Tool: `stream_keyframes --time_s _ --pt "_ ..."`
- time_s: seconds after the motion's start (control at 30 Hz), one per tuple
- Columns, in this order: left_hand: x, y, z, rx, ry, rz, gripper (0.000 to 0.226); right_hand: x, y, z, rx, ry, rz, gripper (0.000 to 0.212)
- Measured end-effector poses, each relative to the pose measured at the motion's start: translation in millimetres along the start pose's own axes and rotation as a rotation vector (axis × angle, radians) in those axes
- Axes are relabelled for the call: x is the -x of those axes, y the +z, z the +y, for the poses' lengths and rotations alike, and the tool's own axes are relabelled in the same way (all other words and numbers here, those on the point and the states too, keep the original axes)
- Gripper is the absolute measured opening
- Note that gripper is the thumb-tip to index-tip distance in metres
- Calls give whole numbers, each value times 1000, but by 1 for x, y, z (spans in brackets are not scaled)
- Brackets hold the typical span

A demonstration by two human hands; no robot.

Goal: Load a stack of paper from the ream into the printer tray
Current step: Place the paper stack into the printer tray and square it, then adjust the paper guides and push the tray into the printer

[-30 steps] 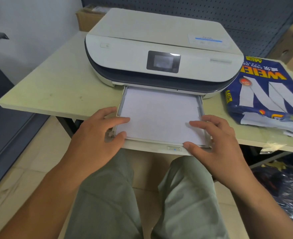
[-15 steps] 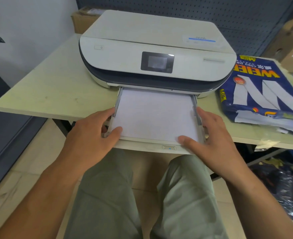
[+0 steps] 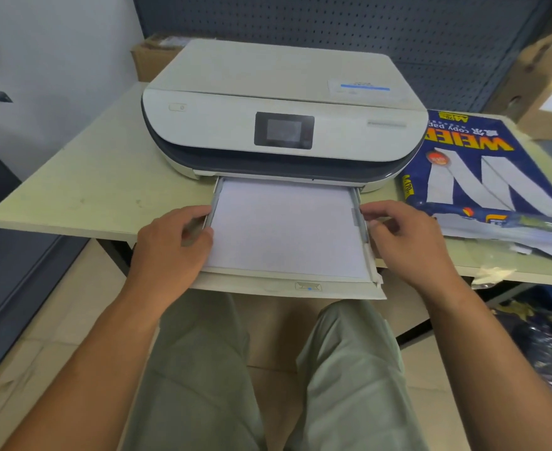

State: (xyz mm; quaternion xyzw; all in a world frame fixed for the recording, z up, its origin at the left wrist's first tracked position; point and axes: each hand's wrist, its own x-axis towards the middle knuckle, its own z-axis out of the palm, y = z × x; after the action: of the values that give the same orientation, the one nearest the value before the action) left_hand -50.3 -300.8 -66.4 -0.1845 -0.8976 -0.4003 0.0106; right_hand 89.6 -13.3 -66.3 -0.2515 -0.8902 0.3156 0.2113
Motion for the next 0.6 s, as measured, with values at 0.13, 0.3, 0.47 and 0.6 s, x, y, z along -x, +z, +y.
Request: stream_keyframes --time_s 0.13,0.3,0.47,0.6 --pt "0 0 1 31 -20 -13 39 0 0 3 -38 3 -5 30" --pt "-2 0 0 65 -49 -23 40 1 1 7 -33 -29 -9 29" --pt "-4 0 0 72 -63 -21 41 1 2 10 -26 -52 -16 29" --pt "-3 0 1 34 -29 -20 42 1 2 10 -27 -62 -16 30"
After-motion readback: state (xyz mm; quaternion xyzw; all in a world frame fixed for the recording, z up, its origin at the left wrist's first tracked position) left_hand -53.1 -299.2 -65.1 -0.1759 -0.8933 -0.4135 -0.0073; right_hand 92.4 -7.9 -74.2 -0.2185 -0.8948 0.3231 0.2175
